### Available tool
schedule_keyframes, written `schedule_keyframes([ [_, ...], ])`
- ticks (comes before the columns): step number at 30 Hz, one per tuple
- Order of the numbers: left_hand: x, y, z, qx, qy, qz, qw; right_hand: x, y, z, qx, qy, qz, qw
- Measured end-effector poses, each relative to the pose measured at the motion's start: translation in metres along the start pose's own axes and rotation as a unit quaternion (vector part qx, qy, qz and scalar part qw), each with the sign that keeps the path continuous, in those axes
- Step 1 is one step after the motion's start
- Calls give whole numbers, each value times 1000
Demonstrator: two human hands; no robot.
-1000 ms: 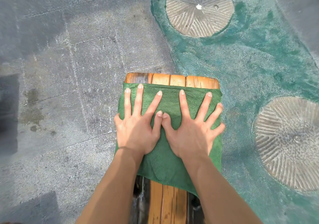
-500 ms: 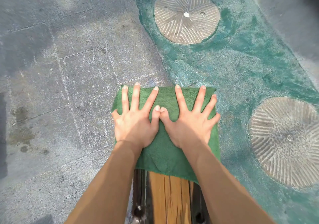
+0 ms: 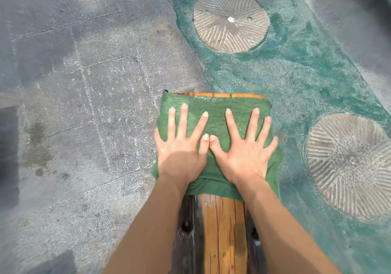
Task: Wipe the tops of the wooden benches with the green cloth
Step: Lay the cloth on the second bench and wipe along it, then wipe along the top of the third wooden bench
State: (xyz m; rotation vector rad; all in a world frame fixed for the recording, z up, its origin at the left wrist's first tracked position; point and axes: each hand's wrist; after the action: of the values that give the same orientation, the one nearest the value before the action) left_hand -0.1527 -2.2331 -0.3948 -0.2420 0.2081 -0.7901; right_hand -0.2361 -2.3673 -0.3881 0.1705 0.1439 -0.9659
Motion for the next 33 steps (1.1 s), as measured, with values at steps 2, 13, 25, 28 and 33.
schedule_keyframes([
  [2,-33,-7,-2,-3,-8,-4,1000,-28,-12,-1,2,1,0,1000],
  [13,-199,-43,-6,-10,58,-38,998,-196,-73,1,21,51,-1,998],
  [25,-85,43,26,-111,111,9,987,-95,-92,16,183,141,-66,971],
  [28,-17,55,28,-178,73,24,981,-37,-75,16,199,118,-87,969],
  [33,84,83,44,-187,67,43,979,69,-21,29,166,73,-95,979],
])
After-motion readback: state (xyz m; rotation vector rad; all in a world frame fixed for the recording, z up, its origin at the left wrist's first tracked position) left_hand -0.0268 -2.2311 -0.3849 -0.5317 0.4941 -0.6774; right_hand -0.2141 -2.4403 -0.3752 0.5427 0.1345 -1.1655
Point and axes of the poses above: each hand's wrist, its own x-axis towards the middle knuckle, its own z-axis out of the back of the hand, y = z × x, and after that the axes turned 13 degrees about -z, right-handed
